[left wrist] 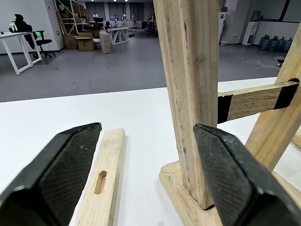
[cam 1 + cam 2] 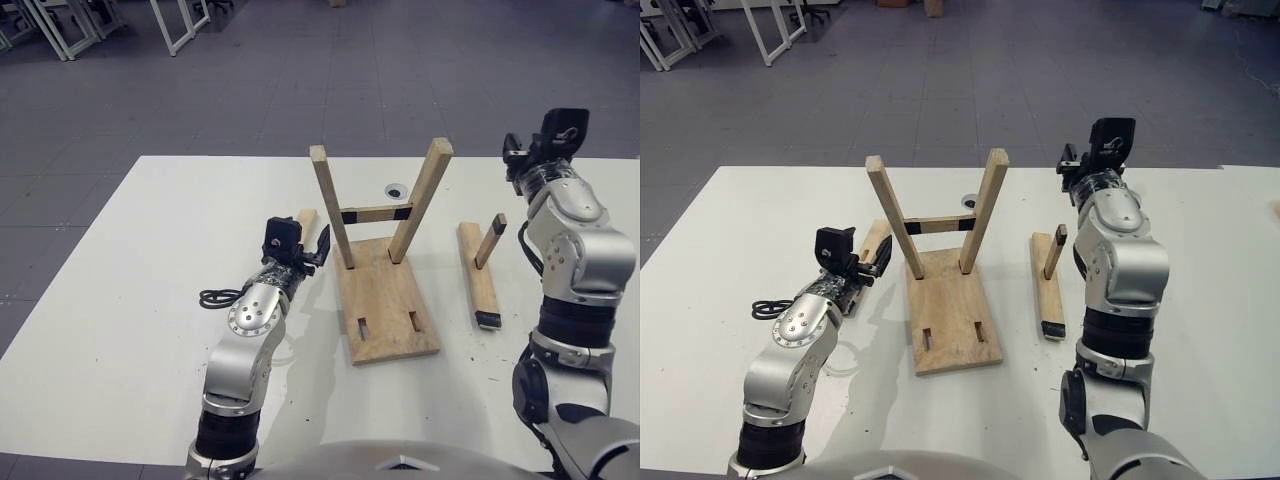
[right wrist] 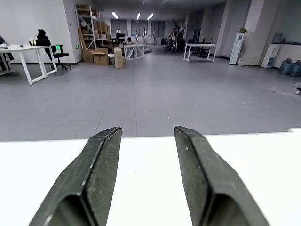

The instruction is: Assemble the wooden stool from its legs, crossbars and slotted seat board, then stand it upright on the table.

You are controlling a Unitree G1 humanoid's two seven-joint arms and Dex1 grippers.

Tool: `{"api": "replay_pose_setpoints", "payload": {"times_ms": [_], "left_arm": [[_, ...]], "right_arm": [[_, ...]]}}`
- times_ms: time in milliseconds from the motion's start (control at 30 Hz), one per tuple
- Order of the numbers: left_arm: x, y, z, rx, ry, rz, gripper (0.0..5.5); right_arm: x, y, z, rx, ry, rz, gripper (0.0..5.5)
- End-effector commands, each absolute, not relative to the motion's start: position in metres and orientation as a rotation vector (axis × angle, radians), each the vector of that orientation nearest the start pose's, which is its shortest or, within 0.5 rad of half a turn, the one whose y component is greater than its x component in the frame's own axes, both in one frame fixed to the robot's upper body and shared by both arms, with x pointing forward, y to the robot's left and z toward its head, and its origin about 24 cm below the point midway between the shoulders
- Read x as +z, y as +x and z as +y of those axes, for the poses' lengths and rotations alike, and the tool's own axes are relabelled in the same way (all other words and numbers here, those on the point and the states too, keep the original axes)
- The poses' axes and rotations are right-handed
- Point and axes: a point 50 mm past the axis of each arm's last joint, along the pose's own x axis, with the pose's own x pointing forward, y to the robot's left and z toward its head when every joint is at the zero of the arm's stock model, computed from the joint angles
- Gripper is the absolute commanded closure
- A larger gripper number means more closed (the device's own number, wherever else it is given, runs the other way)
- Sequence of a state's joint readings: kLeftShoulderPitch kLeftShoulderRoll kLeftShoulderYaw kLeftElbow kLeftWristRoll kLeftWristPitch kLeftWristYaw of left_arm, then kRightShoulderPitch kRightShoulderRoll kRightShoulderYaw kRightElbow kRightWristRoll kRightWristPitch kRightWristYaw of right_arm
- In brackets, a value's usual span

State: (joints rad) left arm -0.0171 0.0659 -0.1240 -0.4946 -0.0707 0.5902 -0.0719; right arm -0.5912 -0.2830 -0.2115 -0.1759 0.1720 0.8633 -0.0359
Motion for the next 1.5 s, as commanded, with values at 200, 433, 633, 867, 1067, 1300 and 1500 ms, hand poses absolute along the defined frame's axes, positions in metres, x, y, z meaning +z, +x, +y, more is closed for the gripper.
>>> {"api": "replay_pose_setpoints", "payload": {"times_ms": [200, 433, 633, 867, 1067, 1300, 1500], "left_arm": [[0.103, 0.244, 0.118, -0.229, 0.018, 0.076, 1.88], [0.105, 0.245, 0.118, -0.233, 0.023, 0.075, 1.88], [0.105, 0.244, 0.119, -0.231, 0.025, 0.075, 1.88], [0.105, 0.241, 0.122, -0.225, 0.025, 0.082, 1.88], [0.102, 0.237, 0.126, -0.209, 0.024, 0.097, 1.88], [0.103, 0.24, 0.125, -0.22, 0.033, 0.093, 1.88], [0.104, 0.241, 0.125, -0.225, 0.037, 0.093, 1.88]], "right_arm": [[0.198, 0.327, -0.196, -0.084, -0.018, 0.049, 3.46], [0.099, 0.322, -0.203, -0.107, -0.035, 0.352, 3.46], [0.149, 0.326, -0.201, -0.103, 0.029, 0.056, 3.46], [0.195, 0.259, -0.198, -0.118, 0.002, -0.191, 2.98], [0.084, 0.167, -0.185, -0.056, -0.038, 0.292, 2.2], [0.046, 0.164, -0.203, -0.078, -0.028, 0.456, 2.2], [0.028, 0.182, -0.212, -0.045, -0.051, 0.554, 2.2]]}}
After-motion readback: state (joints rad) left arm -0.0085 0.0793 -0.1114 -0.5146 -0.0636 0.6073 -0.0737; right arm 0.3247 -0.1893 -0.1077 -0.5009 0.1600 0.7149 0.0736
